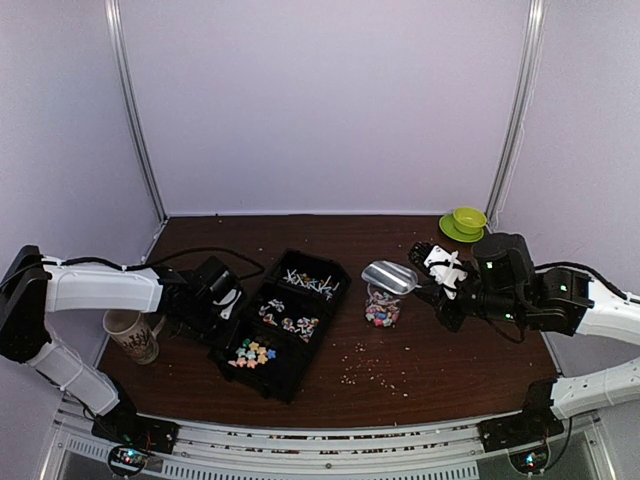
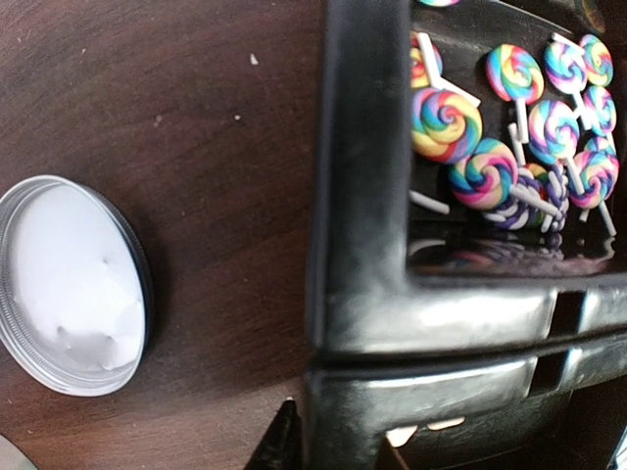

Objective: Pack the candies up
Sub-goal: Place the plate at the center of the board, then pick up the plate from the center of the board.

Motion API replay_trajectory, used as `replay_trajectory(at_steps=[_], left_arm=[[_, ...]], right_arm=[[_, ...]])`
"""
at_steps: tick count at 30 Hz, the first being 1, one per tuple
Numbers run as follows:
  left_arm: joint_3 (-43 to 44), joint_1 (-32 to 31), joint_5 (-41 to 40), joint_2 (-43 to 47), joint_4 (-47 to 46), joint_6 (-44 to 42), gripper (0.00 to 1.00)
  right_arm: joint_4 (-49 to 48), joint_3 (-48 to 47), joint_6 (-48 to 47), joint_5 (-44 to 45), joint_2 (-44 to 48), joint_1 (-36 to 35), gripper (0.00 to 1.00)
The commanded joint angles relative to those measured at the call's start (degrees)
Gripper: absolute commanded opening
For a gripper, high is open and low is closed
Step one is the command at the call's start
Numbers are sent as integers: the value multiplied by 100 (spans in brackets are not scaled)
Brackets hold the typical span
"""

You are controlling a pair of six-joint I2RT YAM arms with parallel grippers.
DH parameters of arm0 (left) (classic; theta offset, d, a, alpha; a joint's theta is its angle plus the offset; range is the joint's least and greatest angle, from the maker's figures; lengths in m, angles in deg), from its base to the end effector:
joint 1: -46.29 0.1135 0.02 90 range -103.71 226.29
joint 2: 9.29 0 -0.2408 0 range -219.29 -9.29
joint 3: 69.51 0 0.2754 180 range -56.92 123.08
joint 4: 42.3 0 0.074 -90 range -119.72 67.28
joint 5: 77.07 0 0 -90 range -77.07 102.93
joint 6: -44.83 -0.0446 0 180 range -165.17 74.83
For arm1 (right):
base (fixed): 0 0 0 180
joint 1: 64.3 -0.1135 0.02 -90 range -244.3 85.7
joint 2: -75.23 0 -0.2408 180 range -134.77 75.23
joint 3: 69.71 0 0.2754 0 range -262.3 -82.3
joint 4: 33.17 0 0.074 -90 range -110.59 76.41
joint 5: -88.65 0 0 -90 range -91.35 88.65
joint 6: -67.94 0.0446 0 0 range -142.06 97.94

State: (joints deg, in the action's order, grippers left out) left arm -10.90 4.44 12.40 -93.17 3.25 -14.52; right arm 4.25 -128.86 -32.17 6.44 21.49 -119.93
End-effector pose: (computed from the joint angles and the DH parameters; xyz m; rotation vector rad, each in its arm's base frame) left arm 0.2106 -0.1881 0.1233 0.2762 2.8401 -0.2744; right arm 0.1472 0.2046 0.2710 -1.0934 1.8407 0.3244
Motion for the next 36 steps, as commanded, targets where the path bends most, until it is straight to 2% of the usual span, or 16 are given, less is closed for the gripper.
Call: replay_trajectory(at_steps=[1,5,10,14,21,27,36], left_arm=[[-7,-17,-94,215,-75,53,20],[220,-21,-146,532,262,45,28],[659,-17,-256,946,839,-53,29],[1171,-17,-332,945,1259,-206,30],[2477,0,-777,-6,1676,-840,37],[3270,241,-560,-1014,1686,-1199,39],[3576,496,-181,-1857,1480,-1350,40]], right_arm=[[-45,-198,-6,124,34,-28,0],[10,-259,-20,139,21,-35,0],[22,-274,-27,129,25,-28,0],[33,-281,-7,130,24,-35,0],[51,-276,2,142,93,-36,0],[53,-306,-1,135,149,-53,0],[48,-283,15,116,197,-83,0]])
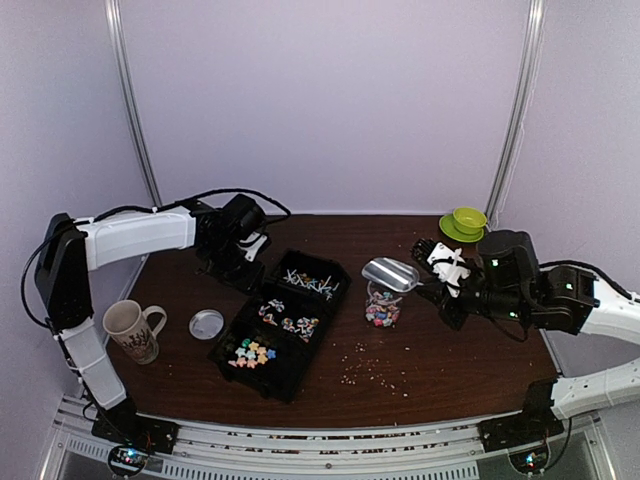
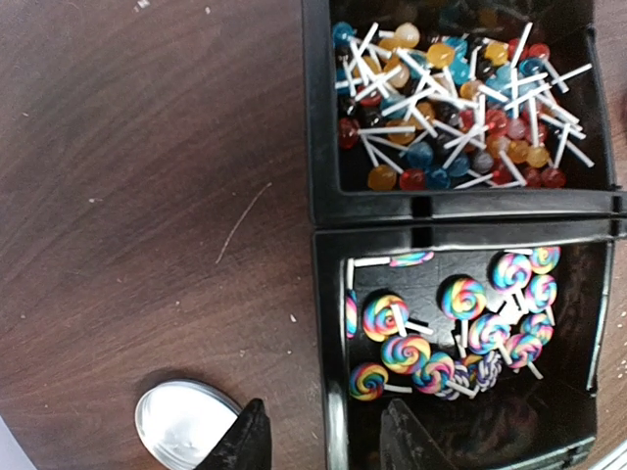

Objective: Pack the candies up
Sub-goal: Pick up the plate from the center of the board.

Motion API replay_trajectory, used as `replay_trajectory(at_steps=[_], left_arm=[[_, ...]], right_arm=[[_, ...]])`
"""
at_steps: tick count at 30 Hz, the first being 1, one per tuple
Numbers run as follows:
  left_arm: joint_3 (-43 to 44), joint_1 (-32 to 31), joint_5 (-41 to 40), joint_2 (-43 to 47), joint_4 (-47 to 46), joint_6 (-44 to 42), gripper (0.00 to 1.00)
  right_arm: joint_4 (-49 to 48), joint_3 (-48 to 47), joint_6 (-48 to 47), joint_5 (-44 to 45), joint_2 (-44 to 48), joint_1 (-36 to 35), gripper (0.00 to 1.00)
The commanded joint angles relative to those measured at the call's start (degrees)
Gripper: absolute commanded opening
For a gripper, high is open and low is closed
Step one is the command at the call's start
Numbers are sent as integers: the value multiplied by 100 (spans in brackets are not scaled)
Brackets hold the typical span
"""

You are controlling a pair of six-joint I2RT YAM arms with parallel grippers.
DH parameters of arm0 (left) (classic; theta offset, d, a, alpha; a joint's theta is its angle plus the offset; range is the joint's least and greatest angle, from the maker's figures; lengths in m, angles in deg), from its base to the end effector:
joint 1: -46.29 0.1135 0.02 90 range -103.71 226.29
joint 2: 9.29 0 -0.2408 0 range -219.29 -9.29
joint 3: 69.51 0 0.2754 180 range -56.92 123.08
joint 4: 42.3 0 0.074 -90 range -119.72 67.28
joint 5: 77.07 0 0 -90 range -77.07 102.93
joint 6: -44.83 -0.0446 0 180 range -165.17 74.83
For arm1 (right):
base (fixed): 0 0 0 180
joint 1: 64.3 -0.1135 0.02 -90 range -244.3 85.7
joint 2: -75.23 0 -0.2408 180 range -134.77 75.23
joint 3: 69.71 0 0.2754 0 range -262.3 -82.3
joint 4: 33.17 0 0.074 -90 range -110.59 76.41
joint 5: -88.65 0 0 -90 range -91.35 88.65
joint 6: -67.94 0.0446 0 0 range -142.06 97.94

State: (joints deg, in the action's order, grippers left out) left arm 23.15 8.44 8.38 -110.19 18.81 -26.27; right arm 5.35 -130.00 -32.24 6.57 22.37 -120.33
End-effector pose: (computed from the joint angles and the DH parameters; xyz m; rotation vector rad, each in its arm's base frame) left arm 0.3021 -0.2303 0.1996 0.4384 2.7490 -0.1437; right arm 0.1442 0.2030 0.2800 -1.0904 1.8244 0.3318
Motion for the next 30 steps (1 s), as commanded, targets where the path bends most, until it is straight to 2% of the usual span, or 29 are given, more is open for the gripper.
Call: replay_trajectory(at_steps=[1,14,23,30], left_arm=[[146,106,251,-207,-101,-183,40],[27,128,475,-870,-364,-246,39],[-50,184,647,-1164,-518,-298,27],[-88,225,661,-1226,-546,-286,24]], right_arm=[[-62,-165,21,100,109,-40,0],[-71,-193,11,87,-17,-49,0],[-34,-221,4,78,-57,-60,0],[-3,-218,-18,73,-65,-72,0]])
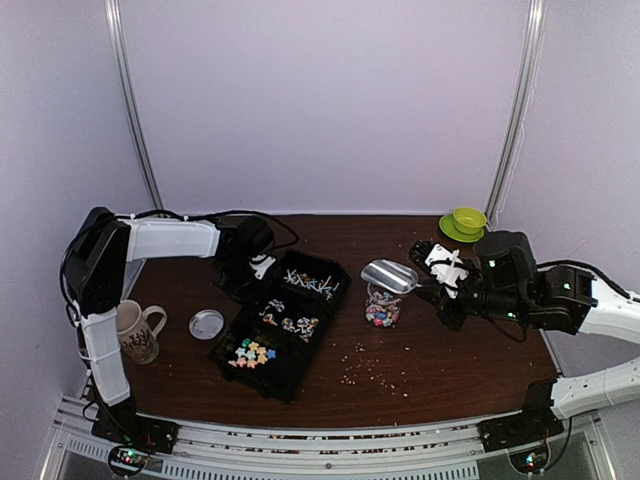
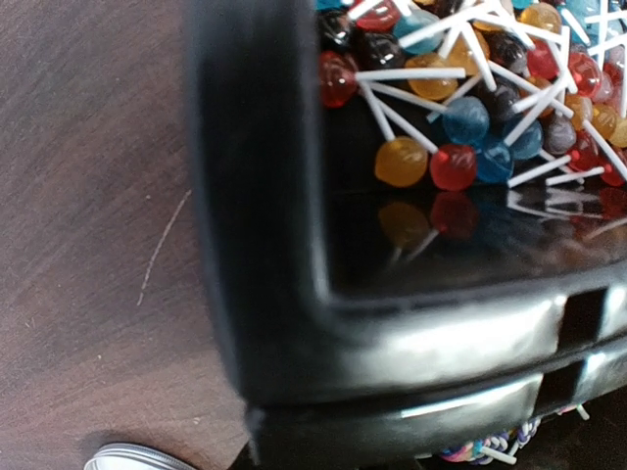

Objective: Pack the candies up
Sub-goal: Pick up the plate from the center of the board.

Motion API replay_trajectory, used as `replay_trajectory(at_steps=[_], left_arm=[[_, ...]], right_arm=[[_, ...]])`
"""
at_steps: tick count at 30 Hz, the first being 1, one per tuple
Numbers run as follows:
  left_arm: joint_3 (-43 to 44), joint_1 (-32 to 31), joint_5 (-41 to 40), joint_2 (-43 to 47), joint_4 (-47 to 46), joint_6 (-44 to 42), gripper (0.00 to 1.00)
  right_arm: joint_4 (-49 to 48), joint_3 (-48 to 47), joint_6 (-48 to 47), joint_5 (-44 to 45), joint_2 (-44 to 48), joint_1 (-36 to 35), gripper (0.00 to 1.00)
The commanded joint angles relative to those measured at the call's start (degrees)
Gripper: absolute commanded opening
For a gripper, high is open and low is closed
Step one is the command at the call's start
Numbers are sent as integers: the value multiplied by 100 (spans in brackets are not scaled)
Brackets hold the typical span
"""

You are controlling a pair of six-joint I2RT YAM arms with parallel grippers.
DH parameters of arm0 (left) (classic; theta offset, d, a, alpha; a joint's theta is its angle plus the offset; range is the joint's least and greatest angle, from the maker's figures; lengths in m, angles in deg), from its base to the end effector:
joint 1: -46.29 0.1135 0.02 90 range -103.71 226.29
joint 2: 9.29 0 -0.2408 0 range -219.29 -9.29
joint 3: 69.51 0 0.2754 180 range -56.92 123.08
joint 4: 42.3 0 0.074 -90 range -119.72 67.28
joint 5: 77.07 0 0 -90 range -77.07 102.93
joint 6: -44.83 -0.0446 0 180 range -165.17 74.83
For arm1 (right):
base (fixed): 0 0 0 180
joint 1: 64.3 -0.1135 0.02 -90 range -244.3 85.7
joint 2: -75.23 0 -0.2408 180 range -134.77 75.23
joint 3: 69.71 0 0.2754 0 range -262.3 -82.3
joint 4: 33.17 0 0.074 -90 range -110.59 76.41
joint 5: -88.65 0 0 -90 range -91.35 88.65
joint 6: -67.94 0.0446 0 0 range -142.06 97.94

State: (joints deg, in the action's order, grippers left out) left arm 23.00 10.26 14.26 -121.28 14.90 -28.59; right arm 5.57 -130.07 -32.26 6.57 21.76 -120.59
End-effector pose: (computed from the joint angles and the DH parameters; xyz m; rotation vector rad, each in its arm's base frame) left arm 0.3205 -0.2344 0.1295 0.5002 2.8950 -0.1826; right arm 0.1441 0.2049 0.2777 -1.1027 1.8322 0.3290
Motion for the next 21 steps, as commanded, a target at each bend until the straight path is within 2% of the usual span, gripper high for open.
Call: replay_trajectory(at_steps=[1,9,14,21], left_arm=[[-80,44,80,-140,-148,-46,24],[-117,41,104,-189,-164,-23,14],[-102,42,108,-164,-151,-27,0],[-29,41,130,268,105,33,0]], right_arm=[[-8,-222,-17,76,-10,-43,0],[29,-261,-18,78,-3,-48,0],[59,-289,-20,70,-23,-49,0],[339,-590,-43,-15,-204,-89,0]])
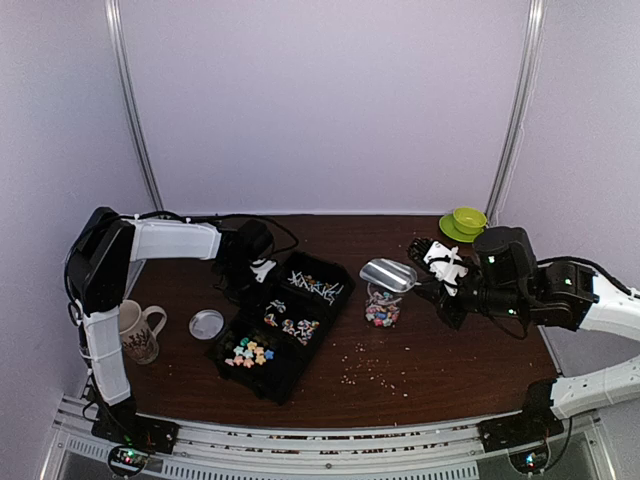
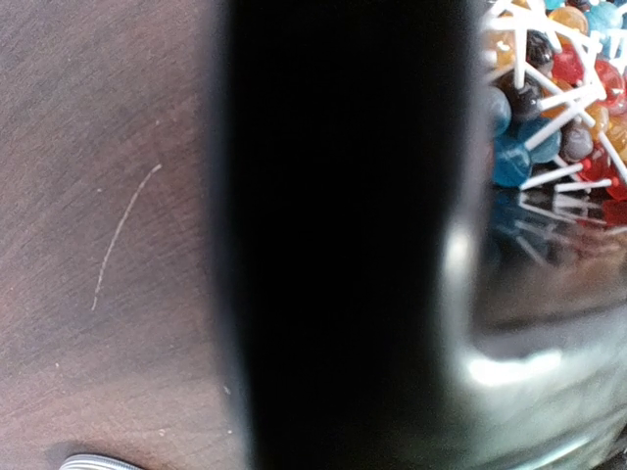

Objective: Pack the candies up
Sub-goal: Pick up the plate from the center of the board.

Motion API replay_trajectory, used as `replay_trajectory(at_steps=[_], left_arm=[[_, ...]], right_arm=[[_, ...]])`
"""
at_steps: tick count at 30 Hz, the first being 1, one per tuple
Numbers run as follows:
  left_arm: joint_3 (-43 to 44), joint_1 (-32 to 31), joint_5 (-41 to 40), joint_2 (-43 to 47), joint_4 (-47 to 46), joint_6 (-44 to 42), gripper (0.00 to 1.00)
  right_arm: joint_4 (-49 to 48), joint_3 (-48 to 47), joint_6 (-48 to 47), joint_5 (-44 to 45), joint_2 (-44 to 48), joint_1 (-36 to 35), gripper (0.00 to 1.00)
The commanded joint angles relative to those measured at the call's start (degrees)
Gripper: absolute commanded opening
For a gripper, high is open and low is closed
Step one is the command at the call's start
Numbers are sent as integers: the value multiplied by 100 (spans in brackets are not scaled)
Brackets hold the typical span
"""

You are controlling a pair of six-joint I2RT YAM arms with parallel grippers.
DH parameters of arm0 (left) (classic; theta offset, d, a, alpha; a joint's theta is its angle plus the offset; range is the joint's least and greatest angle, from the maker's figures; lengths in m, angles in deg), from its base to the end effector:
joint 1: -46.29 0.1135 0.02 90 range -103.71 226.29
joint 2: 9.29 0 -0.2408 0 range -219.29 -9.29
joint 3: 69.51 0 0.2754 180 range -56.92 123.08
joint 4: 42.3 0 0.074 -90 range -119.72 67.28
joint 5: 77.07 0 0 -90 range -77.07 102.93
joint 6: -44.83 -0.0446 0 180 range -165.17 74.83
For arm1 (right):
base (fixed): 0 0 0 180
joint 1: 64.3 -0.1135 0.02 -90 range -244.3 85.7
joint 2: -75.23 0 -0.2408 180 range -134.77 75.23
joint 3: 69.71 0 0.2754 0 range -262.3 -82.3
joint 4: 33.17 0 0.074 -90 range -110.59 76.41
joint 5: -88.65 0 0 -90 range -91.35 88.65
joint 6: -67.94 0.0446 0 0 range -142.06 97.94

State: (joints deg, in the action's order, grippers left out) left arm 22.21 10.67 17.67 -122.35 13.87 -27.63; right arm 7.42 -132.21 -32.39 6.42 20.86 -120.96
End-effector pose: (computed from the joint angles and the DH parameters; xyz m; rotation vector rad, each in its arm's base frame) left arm 0.3201 -0.2339 0.1192 0.4804 2.9338 -0.2556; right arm 0.1436 0.2073 0.2847 -1.1186 1.8355 0.3299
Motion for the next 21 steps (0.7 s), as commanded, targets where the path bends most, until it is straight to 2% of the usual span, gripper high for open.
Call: replay_trajectory(at_steps=[1,11,21], left_arm=[[45,-3,-221,476,270,-58,0],[-652,-9,-287,1667,513,-78,0],[-1263,-331,-479,1970,135,-325,0]], right_arm=[[253,-465,-28,-2,-177,-60,0],[1406,-1636,229,271,-1394,-469,0],[2726,-3058,491,648,-2997,-836,0]])
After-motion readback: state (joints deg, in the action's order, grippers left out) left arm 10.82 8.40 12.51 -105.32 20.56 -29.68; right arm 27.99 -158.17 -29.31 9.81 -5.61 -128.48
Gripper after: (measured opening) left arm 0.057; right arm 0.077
